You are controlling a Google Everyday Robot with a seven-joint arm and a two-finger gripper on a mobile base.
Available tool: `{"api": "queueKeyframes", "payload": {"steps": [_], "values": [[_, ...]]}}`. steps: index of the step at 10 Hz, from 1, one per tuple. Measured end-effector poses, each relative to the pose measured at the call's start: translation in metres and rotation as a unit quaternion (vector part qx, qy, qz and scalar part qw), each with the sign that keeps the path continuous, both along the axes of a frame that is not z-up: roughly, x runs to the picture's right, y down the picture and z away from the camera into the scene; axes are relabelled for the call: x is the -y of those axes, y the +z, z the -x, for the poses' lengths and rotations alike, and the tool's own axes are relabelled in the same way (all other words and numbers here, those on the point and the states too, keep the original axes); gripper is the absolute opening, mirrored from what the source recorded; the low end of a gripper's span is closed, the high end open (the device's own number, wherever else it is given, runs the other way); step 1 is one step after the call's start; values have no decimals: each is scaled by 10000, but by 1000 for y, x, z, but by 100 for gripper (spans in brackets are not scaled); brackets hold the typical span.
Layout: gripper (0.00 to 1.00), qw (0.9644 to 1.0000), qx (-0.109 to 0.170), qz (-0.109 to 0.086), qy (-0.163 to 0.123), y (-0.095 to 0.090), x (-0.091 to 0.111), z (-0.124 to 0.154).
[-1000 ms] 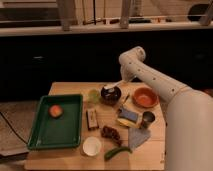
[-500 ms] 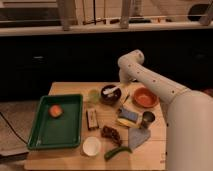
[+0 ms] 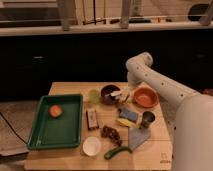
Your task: Wipe purple bowl with brush
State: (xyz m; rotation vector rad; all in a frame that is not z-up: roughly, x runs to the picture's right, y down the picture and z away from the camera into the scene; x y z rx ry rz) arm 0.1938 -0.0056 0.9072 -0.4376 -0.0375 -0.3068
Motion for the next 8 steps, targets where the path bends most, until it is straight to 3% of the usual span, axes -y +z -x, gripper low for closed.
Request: {"api": "queueKeyframes", "payload": {"steps": [5,8], "values": [[0,9998,-68,-160,-97,22,36,16],[0,9995,64,-145,-276,27,38,36]]}}
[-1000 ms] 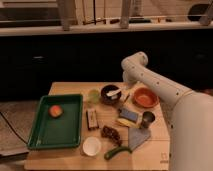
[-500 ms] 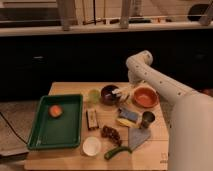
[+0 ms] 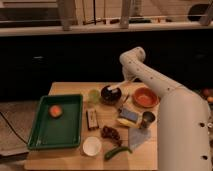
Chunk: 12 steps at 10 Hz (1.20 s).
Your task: Wipe purple bowl with brush
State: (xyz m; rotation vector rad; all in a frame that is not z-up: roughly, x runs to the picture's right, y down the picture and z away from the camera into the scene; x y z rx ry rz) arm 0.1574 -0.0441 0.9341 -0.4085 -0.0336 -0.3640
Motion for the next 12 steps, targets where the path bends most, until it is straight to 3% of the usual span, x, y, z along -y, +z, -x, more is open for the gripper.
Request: {"api": "queueKeyframes", "payload": {"steps": [3,6,7,9,12], "values": [[0,9990,291,168,-291,-4,-21,24],[0,9986,297,289,-315,-10,-39,13],[0,9991,223,293,-225,-12,-41,-2],[0,9997,51,250,-39,-13,-39,-30],[0,9999,-63,100,14,-7,-18,-35]]}}
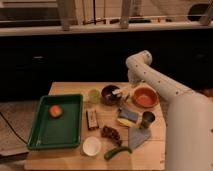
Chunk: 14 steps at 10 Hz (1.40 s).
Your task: Wipe purple bowl with brush
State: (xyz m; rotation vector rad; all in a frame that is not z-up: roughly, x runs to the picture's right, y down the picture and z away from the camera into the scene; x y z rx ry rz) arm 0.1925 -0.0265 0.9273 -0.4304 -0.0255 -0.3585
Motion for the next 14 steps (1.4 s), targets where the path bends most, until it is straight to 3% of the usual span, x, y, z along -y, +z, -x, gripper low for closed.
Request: {"api": "queueKeyframes", "payload": {"steps": [4,8,14], "values": [[0,9995,155,-80,-267,9,18,45],[0,9977,467,-9,-494,8,10,70],[0,9978,491,208,-398,-6,-19,35]]}}
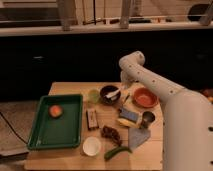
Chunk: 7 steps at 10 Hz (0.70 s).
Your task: Wipe purple bowl with brush
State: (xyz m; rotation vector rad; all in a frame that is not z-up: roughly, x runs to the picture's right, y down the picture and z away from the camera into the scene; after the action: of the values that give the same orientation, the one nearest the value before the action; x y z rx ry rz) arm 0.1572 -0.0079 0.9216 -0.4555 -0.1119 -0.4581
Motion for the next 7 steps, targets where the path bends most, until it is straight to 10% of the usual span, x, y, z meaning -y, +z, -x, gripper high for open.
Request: {"api": "queueKeyframes", "payload": {"steps": [7], "values": [[0,9988,-284,-264,296,6,34,-26]]}}
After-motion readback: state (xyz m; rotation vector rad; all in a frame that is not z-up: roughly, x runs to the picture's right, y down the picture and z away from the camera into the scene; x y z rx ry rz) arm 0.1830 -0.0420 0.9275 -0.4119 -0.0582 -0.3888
